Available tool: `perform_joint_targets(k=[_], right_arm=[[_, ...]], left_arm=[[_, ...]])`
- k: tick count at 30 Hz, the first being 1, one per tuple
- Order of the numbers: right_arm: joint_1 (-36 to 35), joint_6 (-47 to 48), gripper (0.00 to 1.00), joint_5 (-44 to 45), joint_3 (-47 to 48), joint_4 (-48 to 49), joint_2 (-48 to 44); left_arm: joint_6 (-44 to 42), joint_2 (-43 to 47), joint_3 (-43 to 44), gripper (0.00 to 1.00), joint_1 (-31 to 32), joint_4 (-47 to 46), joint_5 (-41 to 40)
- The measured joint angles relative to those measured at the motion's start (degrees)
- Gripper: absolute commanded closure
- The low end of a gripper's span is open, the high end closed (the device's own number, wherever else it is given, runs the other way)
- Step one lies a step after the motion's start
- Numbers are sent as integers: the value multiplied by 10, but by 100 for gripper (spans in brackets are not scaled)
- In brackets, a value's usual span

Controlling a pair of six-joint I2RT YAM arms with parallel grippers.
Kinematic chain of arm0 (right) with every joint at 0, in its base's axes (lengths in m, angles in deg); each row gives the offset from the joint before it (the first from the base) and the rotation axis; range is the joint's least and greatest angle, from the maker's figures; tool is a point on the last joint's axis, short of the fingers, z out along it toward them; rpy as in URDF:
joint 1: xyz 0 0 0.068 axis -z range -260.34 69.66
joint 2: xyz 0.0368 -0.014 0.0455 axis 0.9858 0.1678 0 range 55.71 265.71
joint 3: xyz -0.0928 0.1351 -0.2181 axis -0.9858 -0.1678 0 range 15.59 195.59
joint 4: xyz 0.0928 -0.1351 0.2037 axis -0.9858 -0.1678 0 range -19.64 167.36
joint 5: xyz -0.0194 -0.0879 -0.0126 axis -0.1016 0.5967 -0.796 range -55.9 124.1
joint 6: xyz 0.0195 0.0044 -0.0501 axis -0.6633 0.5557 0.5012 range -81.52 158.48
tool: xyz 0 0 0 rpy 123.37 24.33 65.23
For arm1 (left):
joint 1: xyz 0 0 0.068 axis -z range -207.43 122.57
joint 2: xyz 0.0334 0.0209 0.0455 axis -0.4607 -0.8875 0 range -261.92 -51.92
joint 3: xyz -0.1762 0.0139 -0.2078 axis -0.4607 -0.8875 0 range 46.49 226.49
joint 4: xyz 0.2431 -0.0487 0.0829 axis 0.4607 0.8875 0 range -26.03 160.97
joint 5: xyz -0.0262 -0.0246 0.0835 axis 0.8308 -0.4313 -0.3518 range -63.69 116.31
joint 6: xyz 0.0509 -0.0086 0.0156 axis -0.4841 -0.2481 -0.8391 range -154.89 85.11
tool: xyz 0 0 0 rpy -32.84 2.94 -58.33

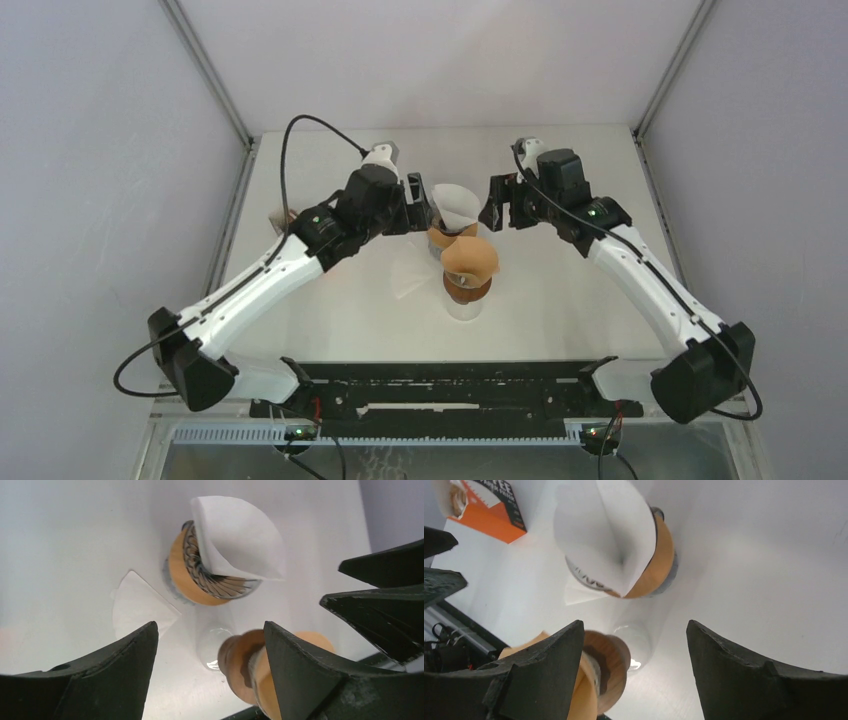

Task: Place the coffee filter in the dripper
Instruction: Place the coffee filter in the coffee dripper, then adjust the coffee filter in the coffee dripper.

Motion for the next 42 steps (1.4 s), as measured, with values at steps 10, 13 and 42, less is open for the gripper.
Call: perform_joint_targets(k=[10, 13, 42], right_arm=[[13, 0, 17, 0, 58, 43, 111], [19, 0, 18, 0, 76, 54, 138], [13, 3, 18, 10, 121, 72, 299]], left_arm=[[-21, -138, 84, 17, -51, -4, 38], [-26, -168, 111, 18, -60, -6, 46], [-51, -235, 73, 42, -73, 11, 59]])
